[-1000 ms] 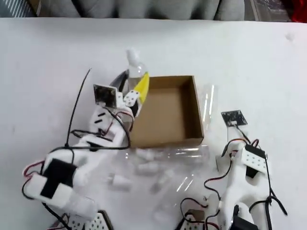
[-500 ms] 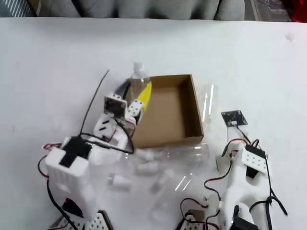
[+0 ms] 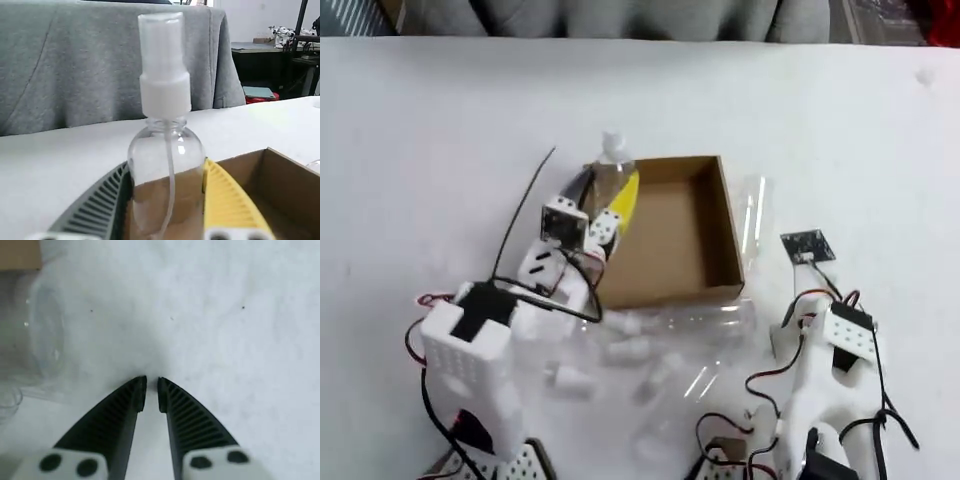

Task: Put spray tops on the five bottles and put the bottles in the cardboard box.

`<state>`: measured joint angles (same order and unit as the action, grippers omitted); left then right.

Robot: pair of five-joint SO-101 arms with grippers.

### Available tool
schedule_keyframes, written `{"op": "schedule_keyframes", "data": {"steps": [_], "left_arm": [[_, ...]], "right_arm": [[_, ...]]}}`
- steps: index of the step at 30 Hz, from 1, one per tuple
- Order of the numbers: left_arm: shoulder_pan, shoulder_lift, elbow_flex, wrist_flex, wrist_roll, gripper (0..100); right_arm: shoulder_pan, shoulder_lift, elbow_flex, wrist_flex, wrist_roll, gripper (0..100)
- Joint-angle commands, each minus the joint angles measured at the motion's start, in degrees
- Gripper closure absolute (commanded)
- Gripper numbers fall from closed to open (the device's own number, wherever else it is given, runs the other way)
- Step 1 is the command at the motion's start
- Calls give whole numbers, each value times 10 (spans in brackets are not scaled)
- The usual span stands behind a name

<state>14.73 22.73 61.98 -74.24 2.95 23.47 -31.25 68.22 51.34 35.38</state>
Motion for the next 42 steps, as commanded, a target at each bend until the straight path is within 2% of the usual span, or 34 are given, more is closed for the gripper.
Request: {"op": "schedule_keyframes", "data": {"steps": [1,16,22,34,42], "left_arm": [[0,-7,-22,4,-1,871],[-14,-8,-21,20,18,866],[-19,-9,-23,70,23,731],[-25,-83,27,71,25,726],[-27,-87,31,72,25,727]], "right_arm": [[3,0,-7,0,7,981],[3,0,-7,-1,7,981],[3,0,-7,-1,8,981],[3,1,-7,-1,8,981],[3,1,-6,-1,8,981]]}}
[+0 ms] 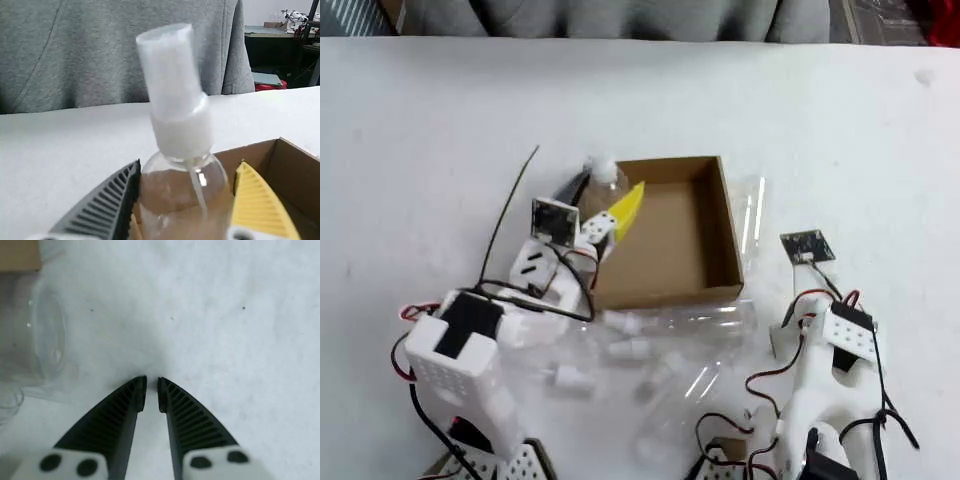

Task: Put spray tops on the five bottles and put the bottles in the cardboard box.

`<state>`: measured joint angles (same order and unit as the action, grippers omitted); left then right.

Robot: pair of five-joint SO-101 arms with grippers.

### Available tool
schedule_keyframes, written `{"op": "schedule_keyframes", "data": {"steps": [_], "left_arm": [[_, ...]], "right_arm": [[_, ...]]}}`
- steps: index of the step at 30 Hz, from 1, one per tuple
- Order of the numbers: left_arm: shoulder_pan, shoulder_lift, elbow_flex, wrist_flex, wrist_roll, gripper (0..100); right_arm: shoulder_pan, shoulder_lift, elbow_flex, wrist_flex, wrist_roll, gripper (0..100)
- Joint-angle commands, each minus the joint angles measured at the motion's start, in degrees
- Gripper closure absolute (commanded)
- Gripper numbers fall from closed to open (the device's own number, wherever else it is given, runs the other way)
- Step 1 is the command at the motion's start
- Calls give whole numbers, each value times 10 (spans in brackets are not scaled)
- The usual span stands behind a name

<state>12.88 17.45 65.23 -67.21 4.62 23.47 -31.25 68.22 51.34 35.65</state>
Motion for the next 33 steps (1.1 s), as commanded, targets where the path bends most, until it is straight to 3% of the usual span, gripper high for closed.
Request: {"op": "schedule_keyframes", "data": {"steps": [1,27,33], "left_arm": [[-8,-35,-2,2,8,727],[-9,-51,1,3,6,728],[-6,-150,41,89,6,728]], "right_arm": [[3,1,-6,-1,5,981],[3,0,-6,-1,5,981],[3,0,-6,-1,5,981]]}}
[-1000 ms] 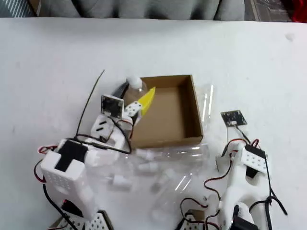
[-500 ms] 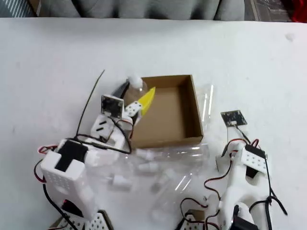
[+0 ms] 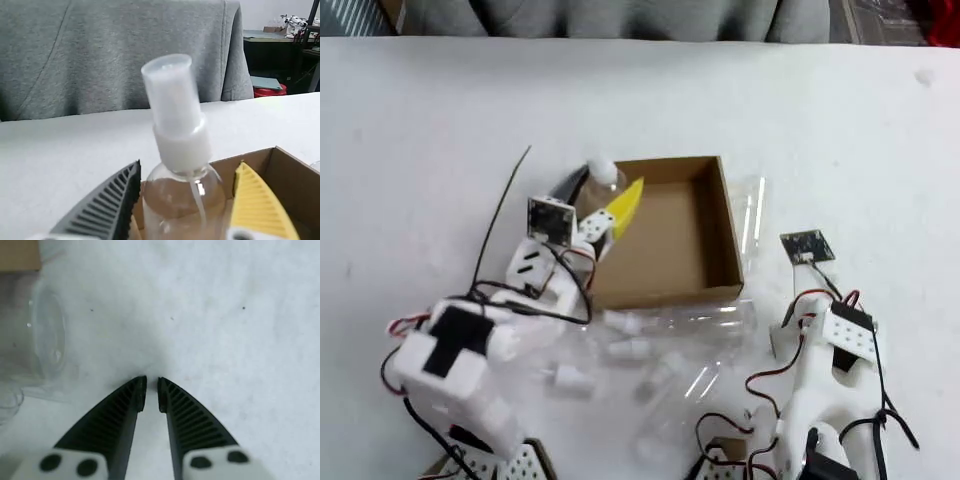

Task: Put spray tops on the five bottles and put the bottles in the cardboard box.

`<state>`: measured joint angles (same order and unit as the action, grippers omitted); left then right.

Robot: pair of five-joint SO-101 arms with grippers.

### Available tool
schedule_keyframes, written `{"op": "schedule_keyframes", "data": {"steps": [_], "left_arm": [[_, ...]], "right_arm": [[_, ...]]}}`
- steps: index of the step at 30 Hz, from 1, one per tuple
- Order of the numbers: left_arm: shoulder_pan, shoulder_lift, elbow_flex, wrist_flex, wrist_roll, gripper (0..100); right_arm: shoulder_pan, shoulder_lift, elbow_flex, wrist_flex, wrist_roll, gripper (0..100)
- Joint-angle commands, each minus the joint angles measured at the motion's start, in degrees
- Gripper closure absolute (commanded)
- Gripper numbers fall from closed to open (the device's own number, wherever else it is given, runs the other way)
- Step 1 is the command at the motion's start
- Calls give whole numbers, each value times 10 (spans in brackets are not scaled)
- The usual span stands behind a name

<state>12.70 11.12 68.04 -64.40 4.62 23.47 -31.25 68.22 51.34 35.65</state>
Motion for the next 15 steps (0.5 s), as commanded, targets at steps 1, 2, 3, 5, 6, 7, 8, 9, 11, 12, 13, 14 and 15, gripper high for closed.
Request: {"op": "schedule_keyframes", "data": {"steps": [1,2,3,5,6,7,8,9,11,12,13,14,15], "left_arm": [[-4,-103,17,82,6,728],[-4,-118,20,104,6,728],[-4,-133,25,127,6,728],[-2,-163,33,164,6,728],[-2,-177,36,178,6,728],[-2,-191,40,190,6,728],[-2,-206,45,200,6,728],[-2,-221,48,211,6,729],[-2,-250,58,234,6,729],[-2,-264,62,247,6,729],[-2,-279,64,263,6,729],[-3,-293,64,283,6,729],[-5,-308,64,307,6,729]], "right_arm": [[3,0,-6,-1,5,981],[3,0,-6,-1,5,981],[3,0,-6,-1,5,981],[3,0,-6,-1,5,981],[3,0,-6,-1,5,981],[3,0,-6,-1,5,981],[3,0,-6,-1,5,981],[3,0,-6,-1,5,981],[3,0,-6,-1,5,981],[3,0,-6,-1,5,981],[3,0,-6,-1,5,981],[3,0,-6,-1,5,981],[3,0,-6,-1,5,981]]}}
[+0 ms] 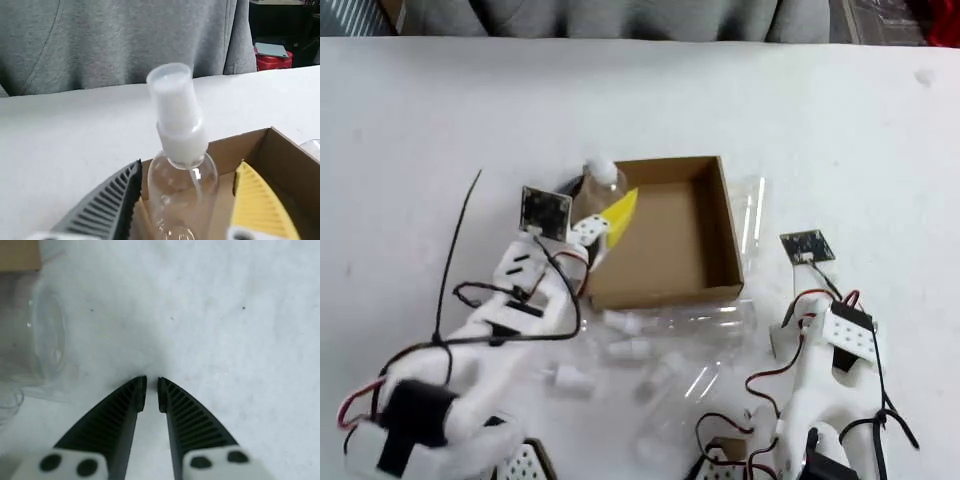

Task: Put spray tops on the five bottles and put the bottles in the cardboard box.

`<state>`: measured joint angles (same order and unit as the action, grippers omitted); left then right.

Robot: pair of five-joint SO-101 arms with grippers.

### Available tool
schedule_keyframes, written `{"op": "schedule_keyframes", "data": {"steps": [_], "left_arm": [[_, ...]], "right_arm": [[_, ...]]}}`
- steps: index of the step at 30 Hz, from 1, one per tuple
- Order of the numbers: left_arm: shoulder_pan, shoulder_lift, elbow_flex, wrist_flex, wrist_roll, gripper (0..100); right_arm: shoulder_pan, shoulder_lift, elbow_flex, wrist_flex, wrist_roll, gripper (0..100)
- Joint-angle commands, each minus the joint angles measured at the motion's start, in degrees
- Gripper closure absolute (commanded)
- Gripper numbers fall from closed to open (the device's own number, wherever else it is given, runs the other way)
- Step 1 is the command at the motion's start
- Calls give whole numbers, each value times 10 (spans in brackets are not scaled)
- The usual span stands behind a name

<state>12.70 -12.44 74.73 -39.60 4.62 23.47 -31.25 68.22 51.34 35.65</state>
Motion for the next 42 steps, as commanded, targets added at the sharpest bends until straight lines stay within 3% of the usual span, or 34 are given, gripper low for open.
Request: {"op": "schedule_keyframes", "data": {"steps": [1,8,14,19,24,27,33,37,42], "left_arm": [[-7,-87,-4,84,6,729],[-6,-200,-7,262,4,729],[-2,-282,-7,367,6,729],[-1,-319,-7,409,6,768],[5,-337,-7,418,6,976],[39,-335,-3,424,6,955],[131,-335,-29,558,6,955],[138,-334,-59,607,6,979],[138,-333,-62,607,11,976]], "right_arm": [[3,0,-6,-1,5,981],[3,0,-6,-1,5,981],[3,0,-6,-1,5,981],[2,0,-6,-1,5,981],[-9,0,-6,-1,5,981],[-9,0,-6,-1,5,981],[-9,0,-6,-1,5,981],[-9,0,-6,-1,5,981],[-9,0,-6,-1,5,981]]}}
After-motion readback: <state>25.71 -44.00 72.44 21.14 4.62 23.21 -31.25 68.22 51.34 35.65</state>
